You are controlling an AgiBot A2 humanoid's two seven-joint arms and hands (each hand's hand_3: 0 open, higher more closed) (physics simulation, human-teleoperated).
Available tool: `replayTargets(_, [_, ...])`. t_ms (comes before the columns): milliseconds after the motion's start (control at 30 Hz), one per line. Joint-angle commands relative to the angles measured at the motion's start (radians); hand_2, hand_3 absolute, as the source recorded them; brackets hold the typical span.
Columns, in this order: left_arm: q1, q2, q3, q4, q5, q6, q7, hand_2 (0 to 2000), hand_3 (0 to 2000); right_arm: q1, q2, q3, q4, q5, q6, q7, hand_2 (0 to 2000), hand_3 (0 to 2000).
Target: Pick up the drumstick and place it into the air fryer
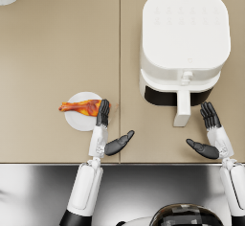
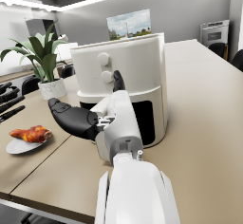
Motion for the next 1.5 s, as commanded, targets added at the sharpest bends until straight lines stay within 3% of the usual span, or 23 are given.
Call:
replayTargets(33, [0.0, 0.0, 0.0, 0.0, 0.0, 0.0, 0.0, 0, 0, 0.0, 0.0, 0.0, 0.0, 0.0, 0.0, 0.0, 0, 0])
replayTargets(700, [0.0, 0.0, 0.0, 0.0, 0.0, 0.0, 0.0, 0, 0, 0.002, -0.001, 0.03, -0.016, 0.0, 0.0, 0.0, 0, 0])
replayTargets(733, [0.002, 0.001, 0.03, 0.016, 0.0, 0.0, 0.0, 0, 0, 0.004, -0.005, 0.025, -0.012, 0.0, -0.028, 0.029, 0, 0])
replayTargets(833, [-0.003, 0.008, -0.043, -0.017, 0.0, -0.064, -0.064, 0, 0, 0.02, -0.025, 0.025, -0.009, 0.0, -0.073, 0.074, 0, 0])
replayTargets(967, [-0.006, 0.018, -0.127, -0.006, 0.0, -0.091, -0.091, 0, 0, 0.03, -0.044, 0.038, -0.047, 0.0, -0.093, 0.094, 0, 0])
replayTargets(1167, [0.022, 0.037, -0.191, 0.018, 0.266, -0.1, -0.099, 0, 0, 0.05, -0.072, 0.035, -0.095, 0.232, -0.099, 0.1, 0, 0])
replayTargets(1500, [0.126, 0.066, -0.229, 0.131, 0.715, -0.101, -0.101, 0, 0, 0.011, -0.079, 0.064, -0.121, 0.288, -0.1, 0.101, 0, 0])
